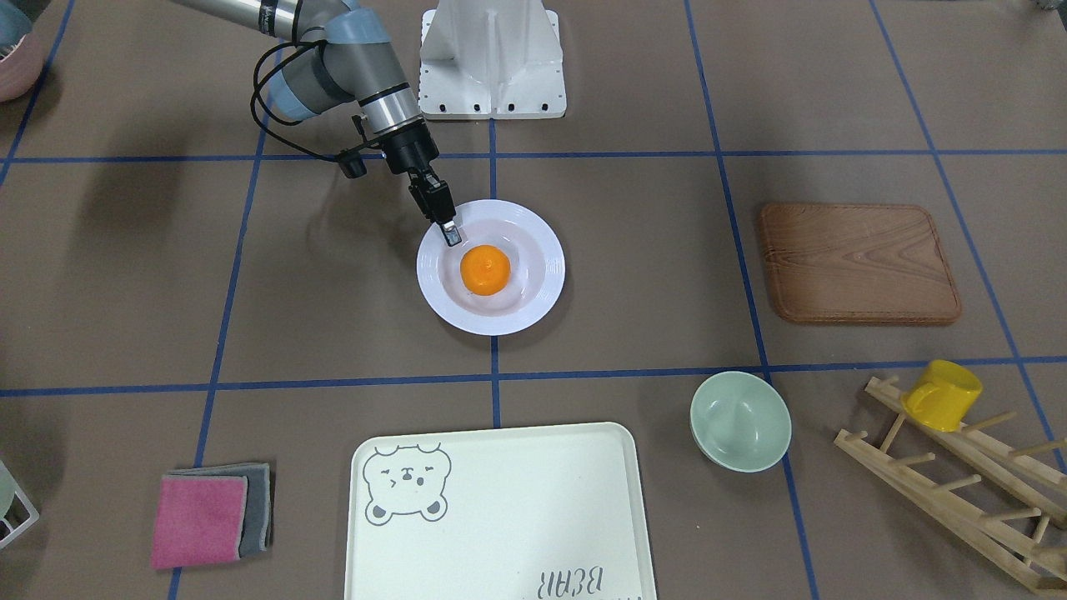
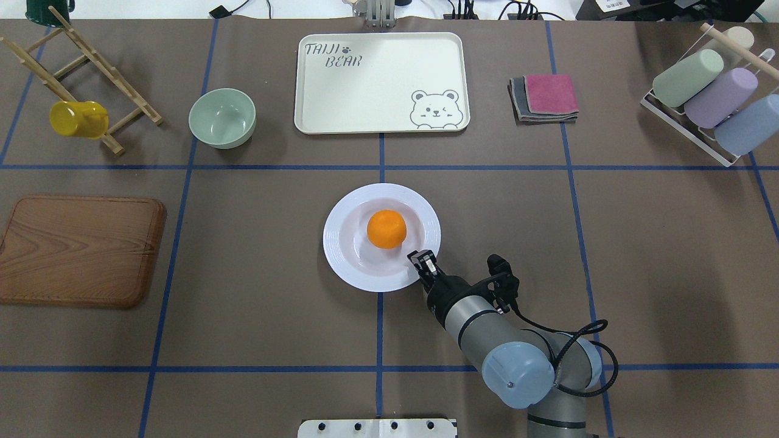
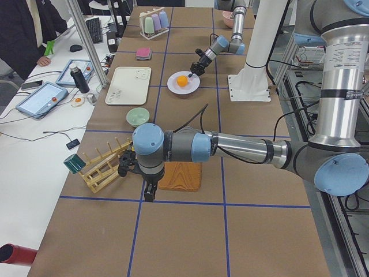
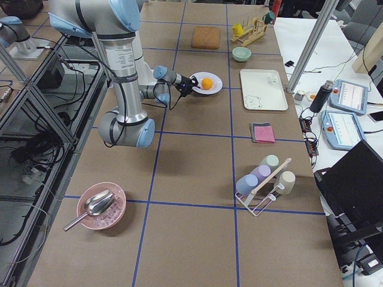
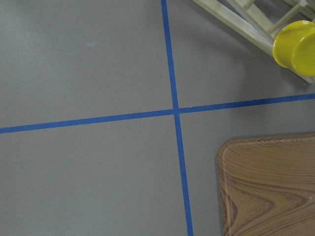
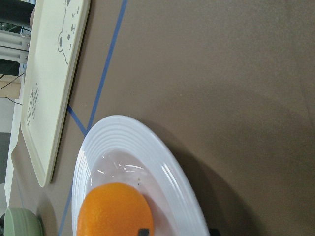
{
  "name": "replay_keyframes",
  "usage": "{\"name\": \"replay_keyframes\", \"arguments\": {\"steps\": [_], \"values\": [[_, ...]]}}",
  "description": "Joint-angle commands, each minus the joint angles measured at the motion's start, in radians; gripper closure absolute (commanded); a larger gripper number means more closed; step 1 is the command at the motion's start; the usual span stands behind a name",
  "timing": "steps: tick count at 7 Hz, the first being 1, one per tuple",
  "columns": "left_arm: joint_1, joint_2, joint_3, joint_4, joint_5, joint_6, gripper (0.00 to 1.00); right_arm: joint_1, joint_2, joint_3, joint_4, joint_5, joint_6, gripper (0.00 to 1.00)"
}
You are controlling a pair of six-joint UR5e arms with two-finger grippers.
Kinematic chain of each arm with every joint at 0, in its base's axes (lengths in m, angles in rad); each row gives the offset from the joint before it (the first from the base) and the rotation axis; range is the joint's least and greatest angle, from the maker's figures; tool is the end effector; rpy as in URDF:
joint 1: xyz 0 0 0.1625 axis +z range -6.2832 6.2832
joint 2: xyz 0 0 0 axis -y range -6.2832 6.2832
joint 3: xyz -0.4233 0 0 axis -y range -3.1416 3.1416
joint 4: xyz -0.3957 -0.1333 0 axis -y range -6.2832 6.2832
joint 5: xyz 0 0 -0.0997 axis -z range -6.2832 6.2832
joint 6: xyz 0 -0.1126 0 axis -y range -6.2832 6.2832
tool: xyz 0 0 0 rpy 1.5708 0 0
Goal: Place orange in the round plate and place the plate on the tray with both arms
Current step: 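Slide the plate with the right gripper away from the robot onto the bear tray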
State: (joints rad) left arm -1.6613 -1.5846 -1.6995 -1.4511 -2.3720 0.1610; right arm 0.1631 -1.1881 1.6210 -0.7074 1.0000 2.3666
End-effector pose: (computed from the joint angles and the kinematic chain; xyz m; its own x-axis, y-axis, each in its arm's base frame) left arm -0.0973 -0.4922 0.6056 0.7000 0.1136 -0.7051 -0.0221 0.9902 0.1376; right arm -0.5955 -0.2948 0.3189 -0.2771 0.5637 0.7781 -0.6458 0.4904 -0.5852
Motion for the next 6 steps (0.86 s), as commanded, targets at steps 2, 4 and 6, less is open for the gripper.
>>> {"name": "replay_keyframes", "arguments": {"steps": [2,4,6], "values": [[0.0,0.0,-0.009,0.001,0.0,-0.001,0.01,0.021,-0.004,0.003,0.13,-0.015,0.0,1.0],[-0.002,0.0,-0.014,0.002,0.0,-0.002,0.01,0.048,-0.002,0.005,0.147,-0.096,-0.015,1.0],[0.0,0.015,-0.017,0.002,0.0,-0.018,0.01,0.134,0.03,-0.004,0.132,-0.129,-0.02,1.0]]}}
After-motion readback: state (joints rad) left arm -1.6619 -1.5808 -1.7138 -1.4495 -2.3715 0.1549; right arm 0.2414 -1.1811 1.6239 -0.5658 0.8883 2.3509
